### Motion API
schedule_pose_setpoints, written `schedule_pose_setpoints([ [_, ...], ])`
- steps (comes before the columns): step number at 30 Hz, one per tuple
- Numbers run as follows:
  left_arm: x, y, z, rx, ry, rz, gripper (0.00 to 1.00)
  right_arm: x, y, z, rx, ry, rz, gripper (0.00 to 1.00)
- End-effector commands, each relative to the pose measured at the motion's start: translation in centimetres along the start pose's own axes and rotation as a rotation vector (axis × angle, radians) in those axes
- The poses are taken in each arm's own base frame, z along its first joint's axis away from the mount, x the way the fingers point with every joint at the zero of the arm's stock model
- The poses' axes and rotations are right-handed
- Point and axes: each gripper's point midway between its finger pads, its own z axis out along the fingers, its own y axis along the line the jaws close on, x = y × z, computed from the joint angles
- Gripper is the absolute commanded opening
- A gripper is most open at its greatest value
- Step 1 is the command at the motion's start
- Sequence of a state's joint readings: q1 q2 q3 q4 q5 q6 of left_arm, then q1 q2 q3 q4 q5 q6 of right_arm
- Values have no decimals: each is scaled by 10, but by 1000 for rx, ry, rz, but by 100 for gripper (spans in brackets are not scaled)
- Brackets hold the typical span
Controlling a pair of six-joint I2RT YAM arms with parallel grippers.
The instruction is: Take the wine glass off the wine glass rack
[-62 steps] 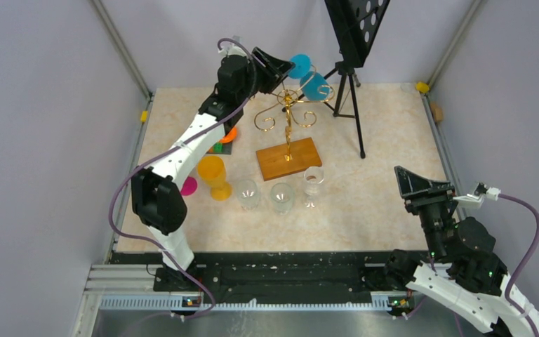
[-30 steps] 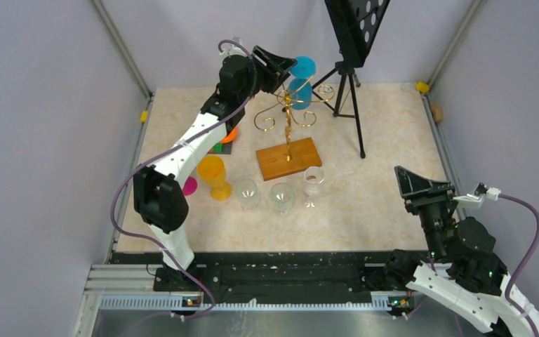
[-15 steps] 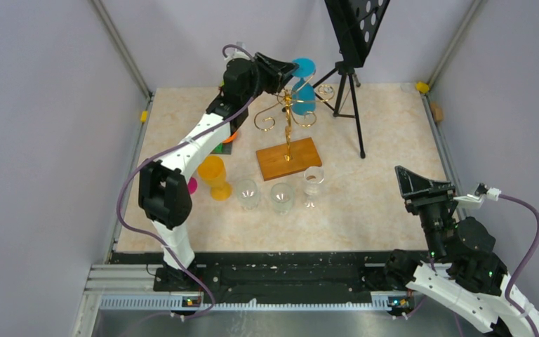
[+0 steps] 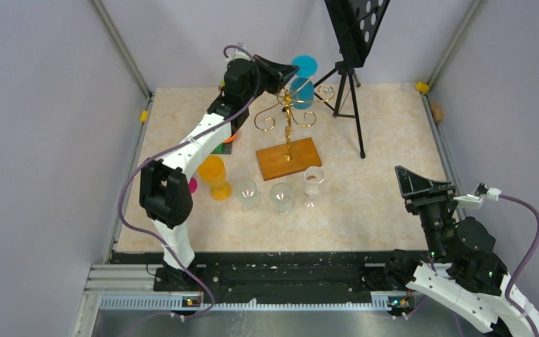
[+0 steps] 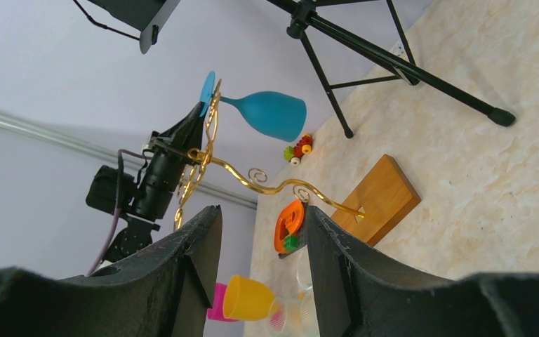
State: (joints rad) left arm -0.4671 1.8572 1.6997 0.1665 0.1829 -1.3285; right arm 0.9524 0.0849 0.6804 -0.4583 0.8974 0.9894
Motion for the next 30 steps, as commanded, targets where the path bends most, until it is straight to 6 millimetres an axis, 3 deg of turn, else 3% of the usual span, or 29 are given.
schedule_pose_setpoints([
  [1, -11, -48, -12, 125, -30, 33, 0, -6, 0, 0, 0, -23, 12, 49],
  [7, -1, -64, -2, 205, 62, 24, 0, -7, 0, -1, 0, -22, 13, 49],
  [17, 11, -65, -4, 226, 138, 42, 0, -6, -2, -1, 2, -22, 20, 48],
  [23, 18, -63, -11, 210, 172, 66, 0, -4, -2, -1, 1, -21, 21, 48],
  [30, 5, -78, -32, 188, 116, 153, 0, -4, -1, -1, -1, -19, 21, 48],
])
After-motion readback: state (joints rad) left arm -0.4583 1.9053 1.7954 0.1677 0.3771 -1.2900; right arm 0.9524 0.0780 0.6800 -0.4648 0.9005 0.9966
